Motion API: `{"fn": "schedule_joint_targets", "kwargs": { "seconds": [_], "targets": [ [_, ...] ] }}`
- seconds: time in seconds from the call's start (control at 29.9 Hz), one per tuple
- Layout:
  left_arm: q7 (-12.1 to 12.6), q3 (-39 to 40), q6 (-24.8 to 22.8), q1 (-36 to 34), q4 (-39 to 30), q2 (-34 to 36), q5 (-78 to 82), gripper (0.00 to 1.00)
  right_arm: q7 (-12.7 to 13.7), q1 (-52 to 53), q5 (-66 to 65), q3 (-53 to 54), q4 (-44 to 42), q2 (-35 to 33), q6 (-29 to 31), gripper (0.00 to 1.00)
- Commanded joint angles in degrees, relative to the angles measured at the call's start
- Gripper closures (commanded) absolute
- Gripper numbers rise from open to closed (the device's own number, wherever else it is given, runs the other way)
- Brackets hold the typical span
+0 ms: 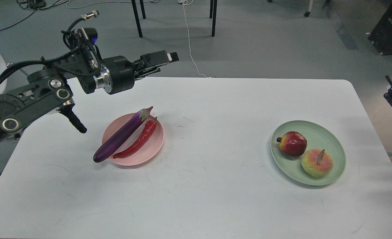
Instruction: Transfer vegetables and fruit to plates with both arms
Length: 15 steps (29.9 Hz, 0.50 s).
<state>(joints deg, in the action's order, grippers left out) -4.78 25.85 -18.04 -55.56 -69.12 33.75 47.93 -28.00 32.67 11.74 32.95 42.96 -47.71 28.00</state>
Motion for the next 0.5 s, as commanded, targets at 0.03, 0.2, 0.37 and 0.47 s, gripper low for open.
{"fn": "schedule_joint_targets", "kwargs": {
  "seconds": [0.03,0.2,0.37,0.47],
  "targets": [
    [-0.1,0.4,-0.5,0.0,7.5,-2.5,-26.0,0.03,0.0,0.4,0.0,4.1,-4.8,3.4,0.0,0.01],
    [-0.6,2.4,-1.6,0.1,14.6,-5.4,-36.9,0.02,0.0,1.3,0.0,5.2,-6.4,5.6,0.0,0.01],
    [-0.7,7.9,-8.3,2.5,27.4,-9.6,-51.0,0.02,0.0,1.5,0.6,5.9,-6.8,9.1,0.0,0.02],
    [-0.8,10.4,-10.0,3.0,32.5,-11.8,-53.1,0.02,0.0,2.0,0.7,6.9,-8.5,13.0,0.0,0.02]
  ]
}}
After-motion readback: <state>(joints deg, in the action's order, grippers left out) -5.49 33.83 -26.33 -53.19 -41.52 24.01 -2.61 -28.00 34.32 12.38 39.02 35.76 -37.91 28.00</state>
